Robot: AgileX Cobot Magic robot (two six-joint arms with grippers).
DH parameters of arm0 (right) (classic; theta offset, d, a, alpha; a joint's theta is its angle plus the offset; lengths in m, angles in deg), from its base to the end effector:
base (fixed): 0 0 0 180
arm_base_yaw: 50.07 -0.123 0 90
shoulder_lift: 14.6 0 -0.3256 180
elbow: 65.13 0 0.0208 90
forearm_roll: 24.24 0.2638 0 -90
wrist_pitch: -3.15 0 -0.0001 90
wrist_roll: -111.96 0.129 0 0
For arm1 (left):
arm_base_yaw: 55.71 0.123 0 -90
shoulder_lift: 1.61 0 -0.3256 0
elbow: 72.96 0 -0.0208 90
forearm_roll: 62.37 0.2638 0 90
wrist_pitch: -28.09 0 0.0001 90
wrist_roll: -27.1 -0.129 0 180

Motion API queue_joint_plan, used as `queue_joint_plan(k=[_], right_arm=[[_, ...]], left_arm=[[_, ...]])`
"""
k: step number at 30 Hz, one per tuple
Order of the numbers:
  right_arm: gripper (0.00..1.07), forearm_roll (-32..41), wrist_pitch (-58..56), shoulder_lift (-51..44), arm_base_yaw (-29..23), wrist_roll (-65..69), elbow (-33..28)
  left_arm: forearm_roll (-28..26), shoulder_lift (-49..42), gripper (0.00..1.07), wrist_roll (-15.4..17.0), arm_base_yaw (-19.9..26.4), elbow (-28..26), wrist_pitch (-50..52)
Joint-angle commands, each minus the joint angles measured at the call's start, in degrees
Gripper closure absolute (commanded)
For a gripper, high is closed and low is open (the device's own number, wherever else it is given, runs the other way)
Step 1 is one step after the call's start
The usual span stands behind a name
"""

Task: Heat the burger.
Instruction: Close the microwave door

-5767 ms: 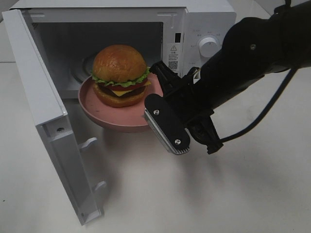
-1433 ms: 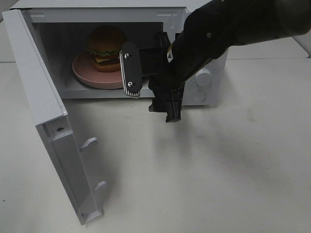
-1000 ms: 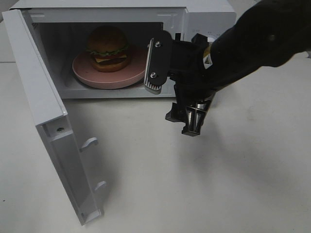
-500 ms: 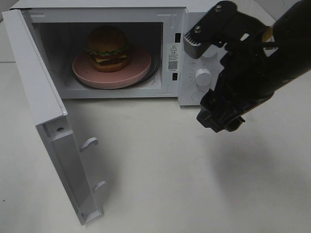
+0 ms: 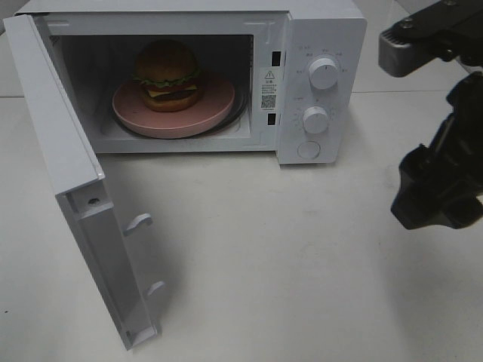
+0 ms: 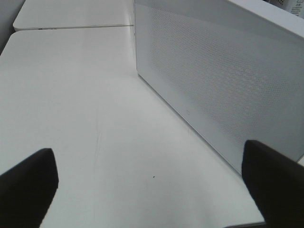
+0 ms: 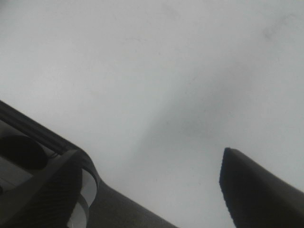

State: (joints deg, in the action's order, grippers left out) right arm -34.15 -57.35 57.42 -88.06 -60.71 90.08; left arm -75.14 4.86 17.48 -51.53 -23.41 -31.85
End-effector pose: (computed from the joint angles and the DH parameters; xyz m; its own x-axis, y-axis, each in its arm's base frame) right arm 0.1804 0.1163 0.3047 -0.7482 -0.5315 -0.3972 -0.5313 0.8385 -0.1212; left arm -0.0002 -0.0248 0.2701 -0.4206 0.0232 -0.9070 0.1242 0.9917 -0.0322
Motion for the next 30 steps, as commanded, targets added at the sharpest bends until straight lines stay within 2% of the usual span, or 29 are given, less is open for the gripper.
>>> queue_joint_plan(k=[1, 4, 12, 19, 21, 22, 24, 25, 26, 28, 30], right_arm=[[0.31, 0.06, -5.04, -3.21, -0.23, 0.69, -0.23], [0.31, -0.11, -6.36, -5.9, -0.23, 0.63, -0.97], [0.31, -0.34, -5.9, -22.23, -0.23, 0.46, -9.34], [0.31, -0.52, -5.79, -32.89, 0.92, 0.69, -13.64], [0.31, -0.52, -5.61, -37.93, 4.3, 0.46, -15.99], [0.31, -0.52, -5.61, -37.93, 4.3, 0.46, -15.99], [0.31, -0.52, -4.81, -42.28, 8.59, -0.11, -18.11], [0.31, -0.52, -4.81, -42.28, 8.59, -0.11, -18.11], [0.31, -0.52, -3.95, -44.69, 11.34, -0.34, -19.42], [0.31, -0.4, -3.32, -45.95, 12.55, -0.34, -20.17], [0.31, -0.06, -1.2, -48.99, 15.93, -0.34, -22.0]], left_arm=[[0.0, -1.09, 0.06, 0.23, -0.11, 0.17, 0.29], [0.0, -1.09, 0.06, 0.23, -0.11, 0.17, 0.29], [0.0, -1.09, 0.06, 0.23, -0.11, 0.17, 0.29], [0.0, -1.09, 0.06, 0.23, -0.11, 0.17, 0.29], [0.0, -1.09, 0.06, 0.23, -0.11, 0.17, 0.29], [0.0, -1.09, 0.06, 0.23, -0.11, 0.17, 0.29], [0.0, -1.09, 0.06, 0.23, -0.11, 0.17, 0.29], [0.0, -1.09, 0.06, 0.23, -0.11, 0.17, 0.29], [0.0, -1.09, 0.06, 0.23, -0.11, 0.17, 0.29], [0.0, -1.09, 0.06, 0.23, -0.11, 0.17, 0.29], [0.0, -1.09, 0.06, 0.23, -0.11, 0.17, 0.29]])
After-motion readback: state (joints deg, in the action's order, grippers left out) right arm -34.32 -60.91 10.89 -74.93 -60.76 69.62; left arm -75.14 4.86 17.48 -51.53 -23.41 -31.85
